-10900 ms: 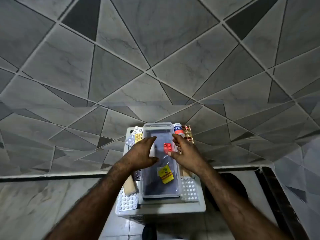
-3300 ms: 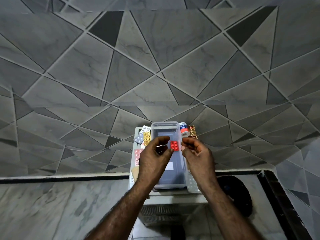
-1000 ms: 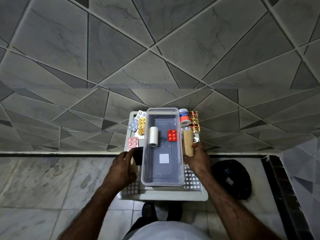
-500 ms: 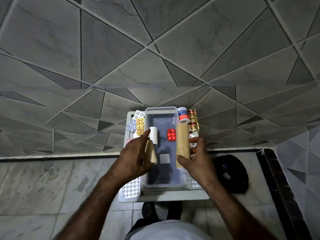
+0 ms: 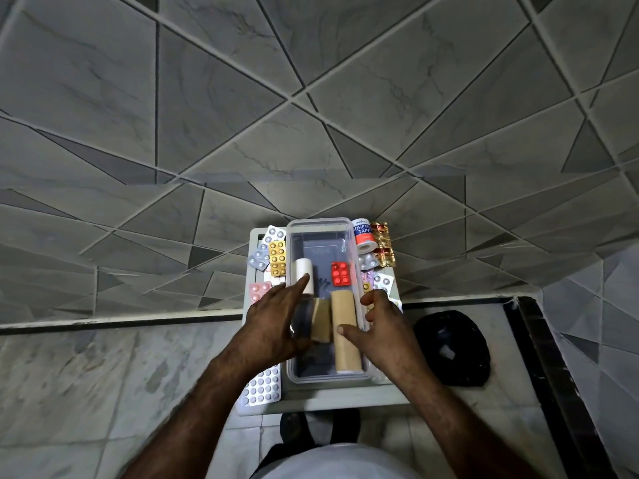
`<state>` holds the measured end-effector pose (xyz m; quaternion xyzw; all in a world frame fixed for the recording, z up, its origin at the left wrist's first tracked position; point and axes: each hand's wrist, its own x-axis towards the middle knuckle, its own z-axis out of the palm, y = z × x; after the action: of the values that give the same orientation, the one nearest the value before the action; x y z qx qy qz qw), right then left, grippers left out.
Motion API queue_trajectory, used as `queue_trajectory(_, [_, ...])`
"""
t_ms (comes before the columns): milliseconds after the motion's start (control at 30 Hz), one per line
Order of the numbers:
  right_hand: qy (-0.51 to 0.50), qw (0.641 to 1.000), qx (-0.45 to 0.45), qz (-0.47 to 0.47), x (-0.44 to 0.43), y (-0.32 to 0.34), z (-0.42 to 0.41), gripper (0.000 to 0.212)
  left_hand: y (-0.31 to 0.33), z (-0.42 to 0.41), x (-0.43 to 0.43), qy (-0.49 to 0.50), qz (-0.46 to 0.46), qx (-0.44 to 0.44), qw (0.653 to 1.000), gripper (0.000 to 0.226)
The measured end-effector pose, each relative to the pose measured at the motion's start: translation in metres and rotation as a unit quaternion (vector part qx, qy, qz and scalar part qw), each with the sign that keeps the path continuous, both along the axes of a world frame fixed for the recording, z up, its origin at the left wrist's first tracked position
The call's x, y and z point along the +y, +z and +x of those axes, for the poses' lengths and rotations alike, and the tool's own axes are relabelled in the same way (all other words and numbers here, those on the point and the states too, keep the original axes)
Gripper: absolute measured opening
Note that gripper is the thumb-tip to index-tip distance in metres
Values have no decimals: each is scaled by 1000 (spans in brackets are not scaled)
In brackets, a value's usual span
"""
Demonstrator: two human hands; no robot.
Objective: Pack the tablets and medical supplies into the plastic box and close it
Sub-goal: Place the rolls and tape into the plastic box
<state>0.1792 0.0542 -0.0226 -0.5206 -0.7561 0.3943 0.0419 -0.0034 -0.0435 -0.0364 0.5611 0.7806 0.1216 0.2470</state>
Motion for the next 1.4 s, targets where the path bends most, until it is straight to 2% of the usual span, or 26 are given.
queue_trajectory(67, [-21, 1000, 3, 4, 10, -1, 0, 52, -4, -10, 0, 32, 26, -42, 998, 113])
queue_trajectory(167, [-60, 998, 23, 2, 31, 0, 2, 41, -2, -20, 2, 103, 71, -125, 984, 99])
queue_trajectory(333, [-108, 993, 41, -2, 75, -2, -3, 28, -2, -32, 17, 125, 105, -115, 980, 86])
queue_trajectory(467, [-104, 994, 36, 8, 105, -6, -18, 31, -3, -40, 34, 148, 101, -102, 979, 82])
queue_trajectory(733, [-15, 999, 16, 46, 137, -19, -48, 44, -14, -65, 37, 240, 89, -123, 959, 52])
queue_trajectory(933, [64, 992, -70, 83, 159, -28, -65, 65, -26, -79, 30, 255, 26, -97, 962, 46])
queue_trajectory(1133, [131, 984, -98, 77, 170, -26, -77, 93, -30, -80, 35, 231, -10, -85, 969, 48])
queue_trajectory(1233, [157, 979, -104, 79, 174, -28, -81, 92, -30, -77, 39, 224, -14, -79, 971, 46])
queue_trajectory(1400, [155, 980, -86, 87, 173, -32, -85, 68, -36, -71, 38, 208, -27, -81, 974, 46])
